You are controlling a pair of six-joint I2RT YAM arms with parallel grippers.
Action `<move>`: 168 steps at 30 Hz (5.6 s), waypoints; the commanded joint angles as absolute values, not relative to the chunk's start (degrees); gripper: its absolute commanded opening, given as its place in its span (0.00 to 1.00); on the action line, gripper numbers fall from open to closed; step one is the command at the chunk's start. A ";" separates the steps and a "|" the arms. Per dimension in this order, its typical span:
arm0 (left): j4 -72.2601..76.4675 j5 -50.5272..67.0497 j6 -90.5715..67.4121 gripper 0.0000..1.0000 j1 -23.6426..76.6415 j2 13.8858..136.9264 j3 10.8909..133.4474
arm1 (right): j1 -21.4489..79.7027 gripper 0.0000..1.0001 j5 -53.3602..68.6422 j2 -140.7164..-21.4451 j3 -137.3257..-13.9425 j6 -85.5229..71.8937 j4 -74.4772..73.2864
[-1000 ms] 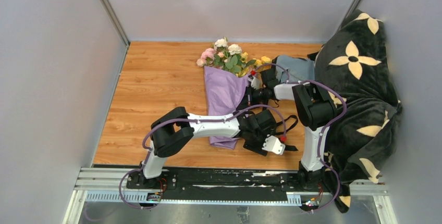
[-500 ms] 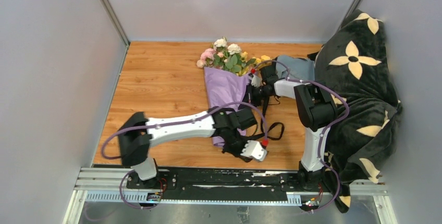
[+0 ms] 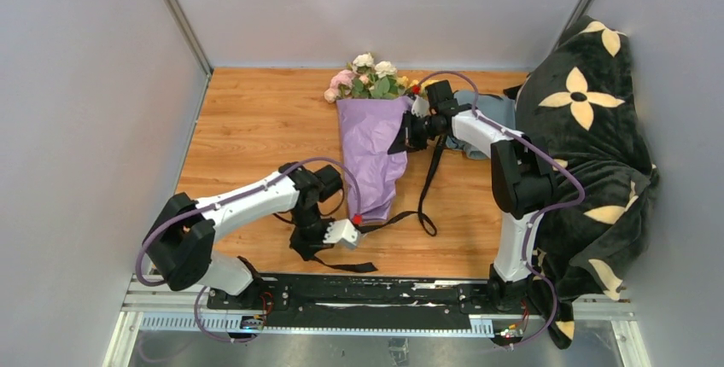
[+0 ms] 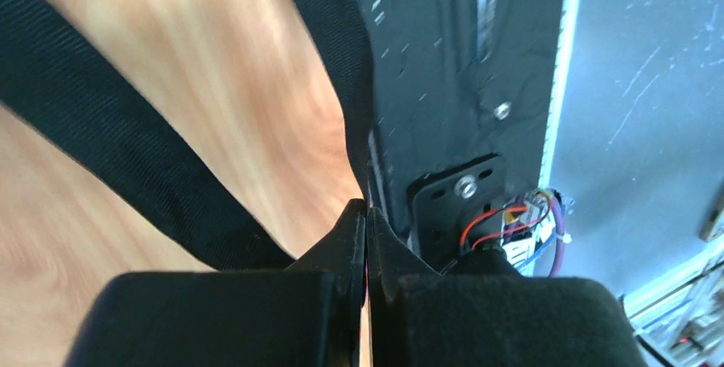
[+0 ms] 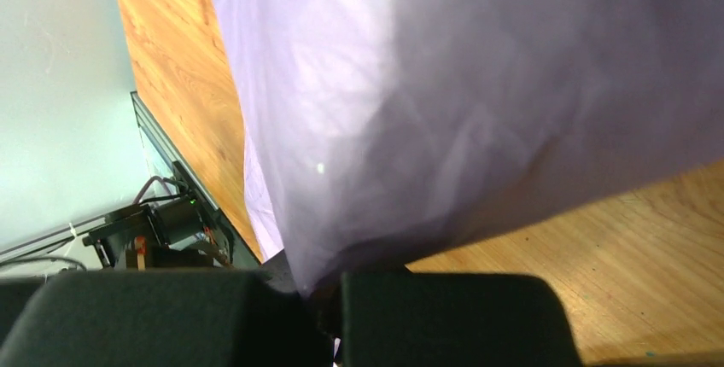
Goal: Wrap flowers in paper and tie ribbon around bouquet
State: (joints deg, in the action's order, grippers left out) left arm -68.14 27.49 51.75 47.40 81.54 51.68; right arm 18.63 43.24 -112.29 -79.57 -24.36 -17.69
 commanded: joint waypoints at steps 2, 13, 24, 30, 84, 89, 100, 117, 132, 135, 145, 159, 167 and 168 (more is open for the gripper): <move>-72.98 25.78 61.92 0.00 33.94 83.21 49.50 | 18.55 0.00 42.35 -111.42 -84.41 -25.57 -22.03; -71.53 30.64 61.07 0.00 23.89 86.74 55.59 | 17.88 0.00 40.15 -113.86 -89.73 -24.60 -24.87; -34.81 33.05 20.46 0.00 -3.05 94.16 74.89 | 21.57 0.00 46.03 -108.72 -76.30 -14.86 -26.35; -34.48 39.83 12.82 0.00 -4.10 83.63 80.07 | 25.61 0.00 47.32 -109.59 -70.67 -10.07 -26.15; -24.46 32.00 3.18 0.00 32.51 111.30 66.17 | 34.00 0.63 -11.60 -79.66 -54.07 -23.22 -24.55; -24.66 32.30 3.69 0.00 32.49 110.21 65.94 | 31.74 0.65 -12.36 -91.08 -64.65 -20.59 -31.60; -25.05 32.13 3.84 0.00 32.46 108.80 66.15 | 33.98 0.68 -0.96 -102.05 -59.50 -24.17 -30.83; -29.71 28.35 9.28 0.00 32.49 110.00 73.85 | 30.30 0.00 -12.70 -64.90 -53.12 -17.35 -30.67; -32.46 31.70 11.68 0.00 31.32 112.96 80.31 | 44.89 0.00 28.10 -70.88 -52.98 -12.70 15.21; -31.81 33.53 10.00 0.00 29.71 113.28 81.18 | 44.91 0.00 32.19 -76.89 -47.92 -20.20 25.06; -35.27 34.61 6.51 0.00 21.99 107.29 86.86 | 44.72 0.00 24.97 -90.37 -38.64 -24.68 26.07; -50.01 43.97 18.67 0.00 38.14 82.34 94.18 | 37.92 0.00 35.67 -105.22 -53.46 -23.18 20.76; -50.10 37.47 26.17 0.00 45.10 97.61 107.08 | 37.96 0.13 46.48 -103.86 -54.14 -20.24 17.81; -50.10 36.82 26.33 0.00 45.13 98.89 107.96 | 37.97 0.17 47.60 -103.76 -54.88 -19.66 16.30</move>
